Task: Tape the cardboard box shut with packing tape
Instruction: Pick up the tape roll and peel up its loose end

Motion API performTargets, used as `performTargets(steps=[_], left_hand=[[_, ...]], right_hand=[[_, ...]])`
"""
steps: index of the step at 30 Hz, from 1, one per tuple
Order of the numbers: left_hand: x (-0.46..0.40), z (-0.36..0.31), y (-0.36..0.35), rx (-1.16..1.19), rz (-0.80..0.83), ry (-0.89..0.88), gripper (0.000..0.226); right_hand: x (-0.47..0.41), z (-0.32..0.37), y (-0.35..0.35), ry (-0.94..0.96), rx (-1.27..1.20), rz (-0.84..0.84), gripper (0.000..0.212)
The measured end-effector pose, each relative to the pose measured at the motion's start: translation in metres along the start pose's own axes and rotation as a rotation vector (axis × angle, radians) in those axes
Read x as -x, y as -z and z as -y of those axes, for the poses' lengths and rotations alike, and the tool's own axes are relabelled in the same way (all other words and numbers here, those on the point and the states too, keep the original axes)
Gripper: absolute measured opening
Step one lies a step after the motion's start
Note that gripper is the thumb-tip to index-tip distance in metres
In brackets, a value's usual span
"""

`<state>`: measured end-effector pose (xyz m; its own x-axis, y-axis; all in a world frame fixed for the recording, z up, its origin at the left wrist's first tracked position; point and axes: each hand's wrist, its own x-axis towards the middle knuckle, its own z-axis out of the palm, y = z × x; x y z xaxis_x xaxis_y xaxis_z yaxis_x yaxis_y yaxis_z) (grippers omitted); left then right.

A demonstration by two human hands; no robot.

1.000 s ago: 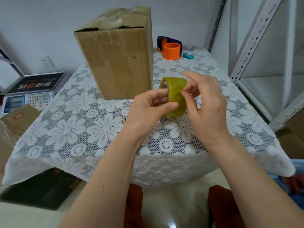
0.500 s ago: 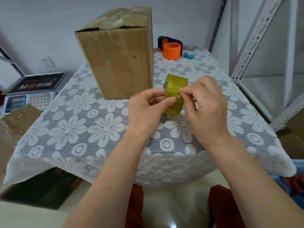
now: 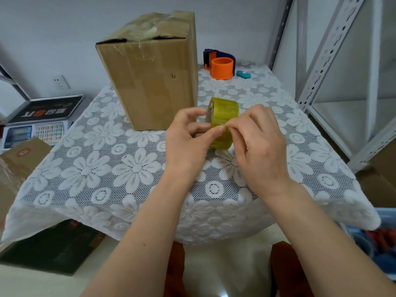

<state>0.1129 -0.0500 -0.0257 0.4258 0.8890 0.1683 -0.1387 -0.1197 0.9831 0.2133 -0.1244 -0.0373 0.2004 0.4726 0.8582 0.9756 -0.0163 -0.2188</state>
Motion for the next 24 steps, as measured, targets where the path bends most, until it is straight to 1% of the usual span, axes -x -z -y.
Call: performTargets(steps=[2,3,5,7,9,11,15,19,21,24], left_hand=[[0.0021,-0.0016,-0.0008,-0.022,0.001,-0.072,0.049],[0.003,-0.0024,-0.0012,-0.034,0.012,-0.117,0.051],[0.0039,-0.0028,-0.0012,-0.079,0.03,-0.193,0.046],[0.0041,-0.002,-0.0006,-0.12,0.037,-0.224,0.036],[0.0033,0.0005,0.0007,-0.147,0.015,-0.216,0.029],[0.0025,0.0021,0.0018,-0.143,-0.002,-0.201,0.025],[0.0006,0.0018,0.0037,-0.122,-0.039,-0.185,0.024],[0.0008,0.0015,0.0043,-0.117,-0.039,-0.163,0.024],[0.0016,0.0012,0.0038,-0.113,-0.027,-0.169,0.022],[0.0016,0.0014,0.0045,-0.117,-0.017,-0.183,0.021]], right_hand=[[0.0007,-0.0013,0.0002,-0.022,-0.025,-0.005,0.015],[0.0012,-0.0015,-0.0001,-0.021,-0.027,-0.01,0.014],[0.0024,-0.0017,-0.0014,0.002,-0.023,-0.015,0.014],[0.0024,-0.0022,-0.0019,0.014,-0.024,-0.001,0.023],[0.0018,-0.0019,-0.0015,-0.021,-0.056,0.016,0.034],[0.0016,-0.0004,-0.0007,-0.086,-0.132,-0.001,0.039],[-0.0005,0.0002,0.0016,-0.187,-0.225,-0.062,0.03],[-0.0014,-0.0025,0.0023,-0.298,-0.254,-0.003,0.032],[-0.0037,-0.0037,0.0022,-0.35,-0.314,0.026,0.033],[-0.0071,-0.0048,0.0017,-0.413,-0.421,0.071,0.024]])
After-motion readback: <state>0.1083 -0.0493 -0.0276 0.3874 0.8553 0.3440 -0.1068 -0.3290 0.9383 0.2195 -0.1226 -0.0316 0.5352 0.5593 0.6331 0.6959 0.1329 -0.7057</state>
